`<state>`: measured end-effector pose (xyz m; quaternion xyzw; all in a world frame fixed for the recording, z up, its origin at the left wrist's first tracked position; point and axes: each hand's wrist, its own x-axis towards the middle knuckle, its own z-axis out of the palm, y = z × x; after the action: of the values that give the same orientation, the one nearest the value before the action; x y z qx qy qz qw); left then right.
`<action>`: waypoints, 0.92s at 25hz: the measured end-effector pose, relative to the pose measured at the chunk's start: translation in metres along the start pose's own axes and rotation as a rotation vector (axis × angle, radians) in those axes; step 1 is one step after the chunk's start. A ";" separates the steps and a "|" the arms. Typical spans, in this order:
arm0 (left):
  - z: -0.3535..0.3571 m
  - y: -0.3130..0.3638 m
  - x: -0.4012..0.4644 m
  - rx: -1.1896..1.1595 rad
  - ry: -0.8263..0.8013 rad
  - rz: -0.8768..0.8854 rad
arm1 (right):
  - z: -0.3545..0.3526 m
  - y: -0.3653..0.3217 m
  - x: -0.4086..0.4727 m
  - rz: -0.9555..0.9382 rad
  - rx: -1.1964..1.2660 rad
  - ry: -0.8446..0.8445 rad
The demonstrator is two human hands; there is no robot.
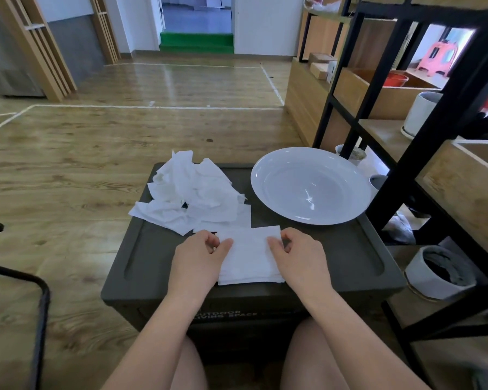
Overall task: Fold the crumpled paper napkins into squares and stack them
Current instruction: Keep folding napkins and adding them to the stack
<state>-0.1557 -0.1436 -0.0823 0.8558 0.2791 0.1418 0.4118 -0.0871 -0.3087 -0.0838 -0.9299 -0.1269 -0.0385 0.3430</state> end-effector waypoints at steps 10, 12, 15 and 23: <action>-0.014 -0.024 0.007 0.147 -0.181 0.480 | -0.002 0.008 -0.001 -0.383 -0.042 -0.141; -0.020 -0.032 0.009 0.178 -0.247 0.502 | -0.007 0.016 0.003 -0.420 -0.089 -0.260; -0.024 -0.040 0.010 0.193 -0.296 0.515 | -0.012 0.030 0.005 -0.444 -0.181 -0.433; -0.030 -0.032 0.017 0.247 -0.389 0.493 | -0.010 0.036 0.008 -0.457 -0.201 -0.462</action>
<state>-0.1676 -0.0987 -0.0888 0.9521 -0.0047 0.0363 0.3036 -0.0700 -0.3398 -0.0972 -0.8908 -0.4018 0.0852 0.1945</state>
